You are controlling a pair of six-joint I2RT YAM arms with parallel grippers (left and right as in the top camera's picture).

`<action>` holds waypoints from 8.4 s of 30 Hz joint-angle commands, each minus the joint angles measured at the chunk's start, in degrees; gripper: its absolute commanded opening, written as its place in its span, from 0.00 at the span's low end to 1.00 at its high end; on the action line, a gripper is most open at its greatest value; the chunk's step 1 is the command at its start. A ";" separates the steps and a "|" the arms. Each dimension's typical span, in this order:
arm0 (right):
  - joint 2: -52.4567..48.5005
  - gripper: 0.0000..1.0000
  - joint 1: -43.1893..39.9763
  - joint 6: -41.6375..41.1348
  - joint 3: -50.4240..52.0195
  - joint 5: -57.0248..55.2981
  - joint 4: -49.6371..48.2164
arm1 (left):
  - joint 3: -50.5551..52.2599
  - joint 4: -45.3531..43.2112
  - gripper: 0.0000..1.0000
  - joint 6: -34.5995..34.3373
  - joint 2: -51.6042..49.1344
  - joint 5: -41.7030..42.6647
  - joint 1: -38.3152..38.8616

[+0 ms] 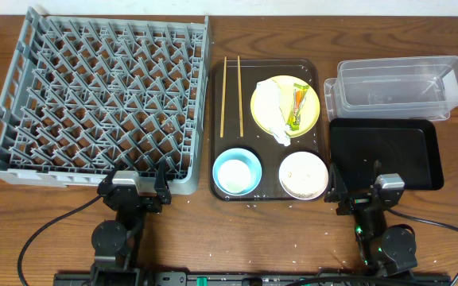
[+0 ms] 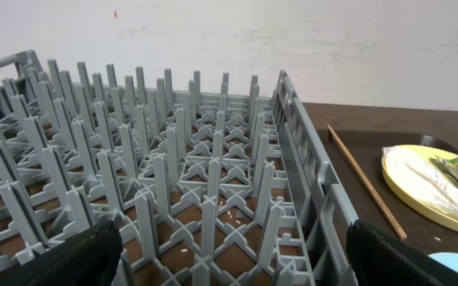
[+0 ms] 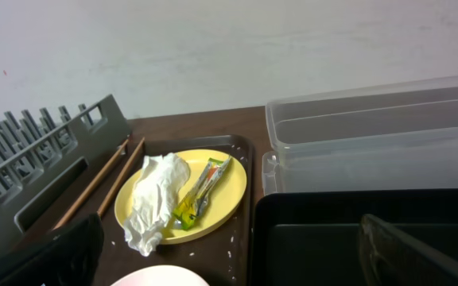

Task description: Sort waste into correct bins and load items into the dishwasher

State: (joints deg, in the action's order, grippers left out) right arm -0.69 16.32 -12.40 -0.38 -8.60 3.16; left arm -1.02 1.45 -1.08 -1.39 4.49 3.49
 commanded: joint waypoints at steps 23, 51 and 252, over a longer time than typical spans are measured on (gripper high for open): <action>0.31 0.99 0.04 0.26 0.07 -0.17 0.24 | 0.79 2.16 0.91 0.35 0.02 0.81 0.20; 0.31 0.99 0.04 0.26 0.07 -0.17 0.24 | 0.79 2.16 0.91 0.35 0.02 0.81 0.20; -118.49 0.01 4.57 -14.16 -79.52 -4.20 23.26 | -67.84 44.81 0.91 -10.21 -52.85 24.02 0.20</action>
State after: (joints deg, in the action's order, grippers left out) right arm -120.86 21.80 -25.67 -80.18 -13.80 24.82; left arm -67.96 46.17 -10.74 -54.24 28.16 3.51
